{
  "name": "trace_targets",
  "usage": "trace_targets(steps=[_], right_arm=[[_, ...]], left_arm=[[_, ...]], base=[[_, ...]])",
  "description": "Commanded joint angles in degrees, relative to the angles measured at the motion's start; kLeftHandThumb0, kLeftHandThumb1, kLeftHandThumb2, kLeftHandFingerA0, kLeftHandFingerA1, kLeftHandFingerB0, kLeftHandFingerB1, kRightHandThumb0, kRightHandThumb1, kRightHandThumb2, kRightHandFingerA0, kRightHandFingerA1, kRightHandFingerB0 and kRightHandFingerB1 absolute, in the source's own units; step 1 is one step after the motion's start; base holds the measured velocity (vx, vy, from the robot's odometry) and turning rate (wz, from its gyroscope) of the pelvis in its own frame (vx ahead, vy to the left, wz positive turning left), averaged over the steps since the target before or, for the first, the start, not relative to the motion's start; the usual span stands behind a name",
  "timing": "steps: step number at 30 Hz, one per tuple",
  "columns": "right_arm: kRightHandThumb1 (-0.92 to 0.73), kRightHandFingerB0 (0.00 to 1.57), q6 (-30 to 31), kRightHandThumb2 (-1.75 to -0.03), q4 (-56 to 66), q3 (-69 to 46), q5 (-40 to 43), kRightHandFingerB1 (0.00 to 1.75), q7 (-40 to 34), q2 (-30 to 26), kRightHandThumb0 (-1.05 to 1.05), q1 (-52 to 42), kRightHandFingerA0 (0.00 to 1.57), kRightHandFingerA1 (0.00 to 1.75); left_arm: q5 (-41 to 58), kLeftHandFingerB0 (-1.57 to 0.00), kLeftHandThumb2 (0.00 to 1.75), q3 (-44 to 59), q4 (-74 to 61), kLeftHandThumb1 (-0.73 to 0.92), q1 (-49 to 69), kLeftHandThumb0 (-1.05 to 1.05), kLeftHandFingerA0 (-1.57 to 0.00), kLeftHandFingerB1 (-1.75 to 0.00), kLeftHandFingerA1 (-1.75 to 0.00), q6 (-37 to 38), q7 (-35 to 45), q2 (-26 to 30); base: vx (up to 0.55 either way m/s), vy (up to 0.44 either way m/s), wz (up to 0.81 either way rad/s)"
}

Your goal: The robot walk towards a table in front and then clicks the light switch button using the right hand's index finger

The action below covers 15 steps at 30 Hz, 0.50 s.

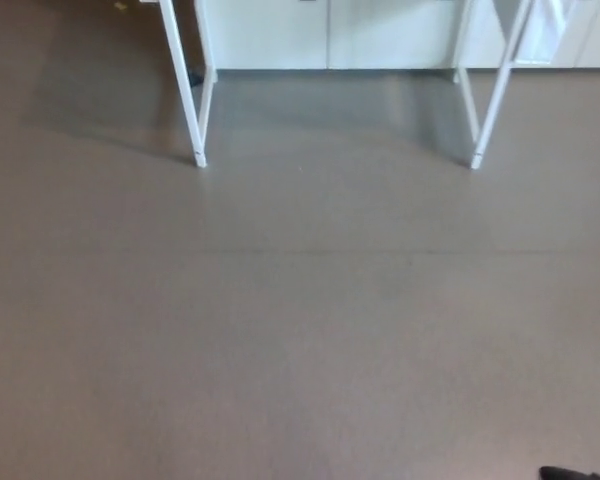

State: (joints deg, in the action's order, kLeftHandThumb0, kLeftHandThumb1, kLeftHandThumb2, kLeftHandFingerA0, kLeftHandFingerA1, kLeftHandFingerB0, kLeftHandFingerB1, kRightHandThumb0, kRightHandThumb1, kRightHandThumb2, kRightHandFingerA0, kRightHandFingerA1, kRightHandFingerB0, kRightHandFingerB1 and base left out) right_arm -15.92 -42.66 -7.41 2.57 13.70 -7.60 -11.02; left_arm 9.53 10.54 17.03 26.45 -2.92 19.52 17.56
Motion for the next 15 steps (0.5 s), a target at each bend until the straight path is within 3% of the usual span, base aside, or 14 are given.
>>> trace_targets(steps=[1, 4, 5, 10, 11, 15], right_arm=[[-0.40, 0.40, -1.82, -0.72, -0.89, 1.05, -1.12, 0.48, -0.30, -0.79, -0.48, -0.34, 0.58, 0.54], [-0.40, 0.40, -2.03, -0.72, -1.24, 1.46, -1.01, 0.48, -0.38, -0.78, -0.47, -0.71, 0.59, 0.54], [-0.48, 0.46, -2.03, -0.55, -1.51, 1.63, -1.04, 0.38, -0.46, -0.74, -0.40, -0.28, 0.67, 0.43], [-0.48, 0.48, -2.70, -0.55, -3.57, 2.02, -1.20, 0.38, -0.96, -1.07, -0.40, 2.60, 0.68, 0.43], [-0.40, 0.43, -2.99, -0.75, -3.69, 2.26, -1.77, 0.49, -1.43, -1.40, -0.50, 2.48, 0.63, 0.56], [-0.41, 0.42, -3.19, -0.74, -4.25, 3.09, -2.86, 0.48, -2.66, -1.91, -0.47, 2.47, 0.63, 0.55]], left_arm=[[-2.93, -0.41, 0.62, -0.75, 2.03, 0.55, 1.21, -0.24, -0.41, -0.41, -0.43, 4.83, -0.33, 0.72], [-2.19, -0.37, 0.57, -0.62, 2.35, 0.59, 1.53, -0.17, -0.42, -0.36, -0.41, 4.41, -0.58, -0.07], [-1.80, -0.34, 0.57, -0.55, 2.17, 0.59, 1.29, -0.17, -0.43, -0.35, -0.41, 4.02, -0.55, -0.40], [-3.45, -0.34, 0.57, -1.20, 2.52, 0.58, -0.83, -0.17, -0.44, -0.35, -0.41, 4.17, -1.48, -0.53], [-4.17, -0.32, 0.58, -1.59, 2.54, 0.59, -0.46, -0.20, -0.41, -0.35, -0.41, 4.73, -1.84, -0.64], [-5.78, -0.29, 0.57, -2.53, 1.82, 0.61, 0.77, -0.14, -0.41, -0.33, -0.39, 5.78, -3.04, -0.86]], base=[[0.27, -0.107, 0.01], [0.35, -0.047, 0.00], [0.34, 0.008, -0.08], [0.38, 0.150, -0.19], [0.58, 0.160, -0.58], [0.49, 0.239, -0.50]])
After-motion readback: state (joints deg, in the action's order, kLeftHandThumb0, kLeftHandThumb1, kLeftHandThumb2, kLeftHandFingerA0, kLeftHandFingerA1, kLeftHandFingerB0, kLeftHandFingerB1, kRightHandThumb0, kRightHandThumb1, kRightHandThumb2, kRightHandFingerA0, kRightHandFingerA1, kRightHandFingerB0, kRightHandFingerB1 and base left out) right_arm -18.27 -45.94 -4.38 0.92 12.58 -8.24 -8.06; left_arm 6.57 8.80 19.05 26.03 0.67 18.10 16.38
